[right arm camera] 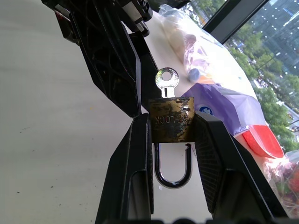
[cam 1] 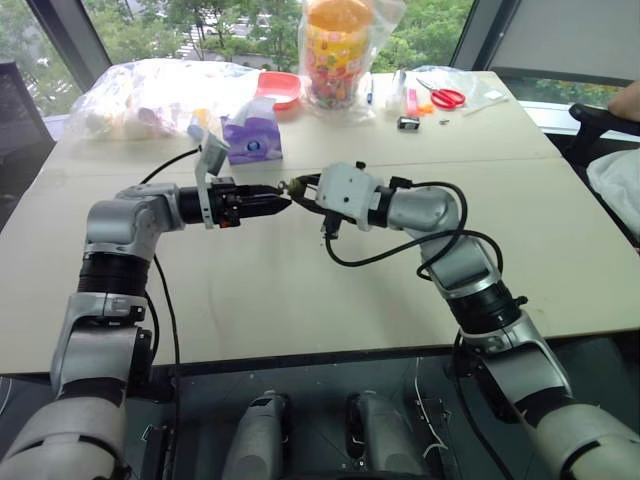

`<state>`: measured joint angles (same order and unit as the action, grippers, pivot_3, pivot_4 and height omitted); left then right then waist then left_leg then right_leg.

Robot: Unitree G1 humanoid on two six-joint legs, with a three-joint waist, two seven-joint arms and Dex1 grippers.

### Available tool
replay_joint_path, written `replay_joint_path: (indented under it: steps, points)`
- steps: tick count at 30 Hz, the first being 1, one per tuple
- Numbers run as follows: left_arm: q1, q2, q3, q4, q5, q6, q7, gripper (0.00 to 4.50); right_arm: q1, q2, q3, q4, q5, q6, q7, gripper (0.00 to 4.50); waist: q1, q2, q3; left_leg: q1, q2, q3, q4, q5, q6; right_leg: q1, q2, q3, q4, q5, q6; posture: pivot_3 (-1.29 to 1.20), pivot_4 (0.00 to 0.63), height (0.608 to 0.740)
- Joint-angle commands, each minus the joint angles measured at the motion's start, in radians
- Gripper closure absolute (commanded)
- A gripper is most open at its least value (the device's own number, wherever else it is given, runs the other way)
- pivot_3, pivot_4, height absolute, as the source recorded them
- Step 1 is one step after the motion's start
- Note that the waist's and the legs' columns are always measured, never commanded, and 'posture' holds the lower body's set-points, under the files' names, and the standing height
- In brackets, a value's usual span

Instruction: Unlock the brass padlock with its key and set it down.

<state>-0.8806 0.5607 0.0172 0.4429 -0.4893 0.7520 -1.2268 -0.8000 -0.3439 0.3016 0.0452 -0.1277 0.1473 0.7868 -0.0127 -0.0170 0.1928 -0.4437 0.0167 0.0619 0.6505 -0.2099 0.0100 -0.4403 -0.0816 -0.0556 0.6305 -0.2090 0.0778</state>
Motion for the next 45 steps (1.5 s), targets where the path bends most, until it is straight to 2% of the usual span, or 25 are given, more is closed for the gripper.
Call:
replay_joint_path:
  steps: [1, 23, 36, 39, 43, 45]
  points:
    - [-0.05, -0.007, 0.037, -0.021, -0.044, 0.014, -0.014, 1.96, -0.028, 0.004, 0.001, -0.035, -0.002, -0.024, -0.004, 3.8, 0.0, 0.0, 0.0, 0.0, 0.0, 0.0, 0.0, 0.0, 0.0, 0.0, 0.0, 0.0, 0.0, 0.0, 0.0, 0.0, 0.15, 0.74]
    - [-0.054, 0.026, 0.057, -0.001, -0.063, 0.03, -0.054, 1.96, -0.015, -0.005, 0.019, -0.006, -0.033, -0.051, -0.014, 3.8, 0.0, 0.0, 0.0, 0.0, 0.0, 0.0, 0.0, 0.0, 0.0, 0.0, 0.0, 0.0, 0.0, 0.0, 0.0, 0.0, 0.15, 0.74]
    - [-0.061, -0.008, 0.028, 0.026, -0.039, 0.012, -0.043, 1.96, -0.018, 0.004, 0.024, -0.023, -0.029, -0.048, -0.016, 3.8, 0.0, 0.0, 0.0, 0.0, 0.0, 0.0, 0.0, 0.0, 0.0, 0.0, 0.0, 0.0, 0.0, 0.0, 0.0, 0.0, 0.15, 0.74]
    - [-0.071, -0.019, 0.012, 0.041, -0.026, -0.001, -0.051, 2.76, -0.016, 0.006, 0.026, -0.029, -0.03, -0.046, -0.016, 3.8, -0.001, 0.0, 0.0, 0.0, 0.0, 0.0, 0.001, 0.0, 0.0, 0.0, 0.0, 0.0, 0.0, 0.0, 0.0, 0.0, 0.15, 0.74]
    - [-0.078, -0.035, 0.004, 0.055, -0.018, -0.015, -0.051, 4.46, -0.013, 0.005, 0.027, -0.036, -0.032, -0.042, -0.016, 3.8, -0.001, 0.0, 0.0, 0.0, -0.001, 0.0, 0.001, 0.0, 0.0, 0.0, 0.0, 0.0, 0.0, 0.0, 0.0, 0.0, 0.15, 0.74]
    - [-0.081, -0.039, 0.004, 0.06, -0.016, -0.017, -0.051, 4.46, -0.011, 0.005, 0.027, -0.041, -0.033, -0.039, -0.015, 3.8, -0.001, 0.0, 0.0, 0.0, 0.0, 0.0, 0.001, 0.0, 0.0, 0.0, 0.0, 0.0, 0.0, 0.0, 0.0, 0.0, 0.15, 0.74]
